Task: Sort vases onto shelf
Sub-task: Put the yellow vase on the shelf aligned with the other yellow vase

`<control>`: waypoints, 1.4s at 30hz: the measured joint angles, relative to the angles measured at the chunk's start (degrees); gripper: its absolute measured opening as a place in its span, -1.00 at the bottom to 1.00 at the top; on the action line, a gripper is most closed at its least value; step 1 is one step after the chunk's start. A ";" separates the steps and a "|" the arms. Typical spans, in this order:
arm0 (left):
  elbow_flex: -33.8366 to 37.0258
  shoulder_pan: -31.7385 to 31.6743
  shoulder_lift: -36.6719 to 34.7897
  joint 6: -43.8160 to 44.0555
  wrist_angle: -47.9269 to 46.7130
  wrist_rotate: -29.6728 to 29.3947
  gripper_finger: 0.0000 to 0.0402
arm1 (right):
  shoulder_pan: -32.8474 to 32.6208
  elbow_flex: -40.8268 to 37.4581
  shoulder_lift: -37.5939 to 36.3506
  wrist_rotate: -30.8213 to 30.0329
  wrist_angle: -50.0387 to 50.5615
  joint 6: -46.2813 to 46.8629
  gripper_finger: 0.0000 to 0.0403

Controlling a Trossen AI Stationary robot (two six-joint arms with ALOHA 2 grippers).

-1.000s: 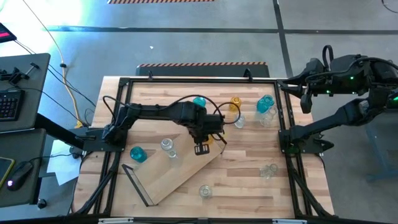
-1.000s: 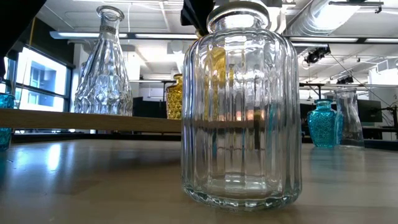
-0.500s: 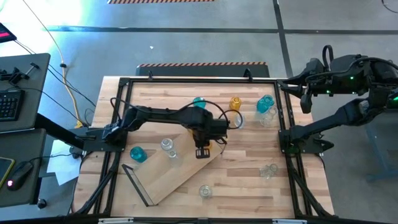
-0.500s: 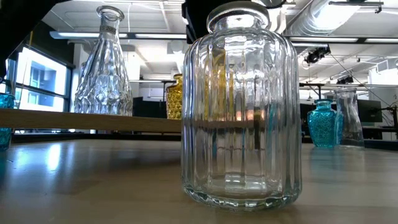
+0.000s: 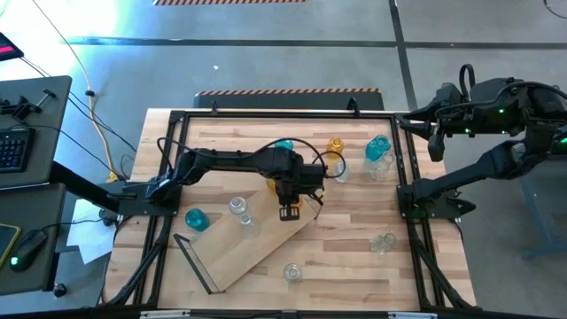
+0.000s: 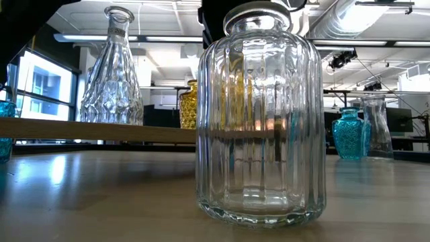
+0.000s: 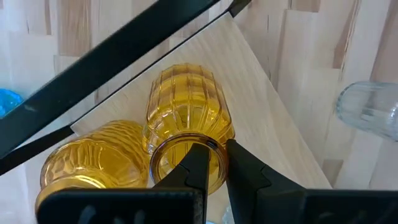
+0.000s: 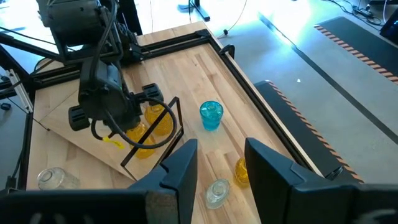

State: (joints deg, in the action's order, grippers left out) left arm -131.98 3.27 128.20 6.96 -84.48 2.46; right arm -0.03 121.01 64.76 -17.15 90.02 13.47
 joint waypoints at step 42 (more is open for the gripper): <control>2.58 -0.15 0.22 -0.73 0.80 1.70 -0.89 | -0.02 0.00 -0.79 1.09 0.00 -0.41 -0.42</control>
State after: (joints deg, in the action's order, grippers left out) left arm -129.40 3.11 128.42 6.23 -83.69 4.16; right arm -0.05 121.01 63.97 -16.05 90.02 13.06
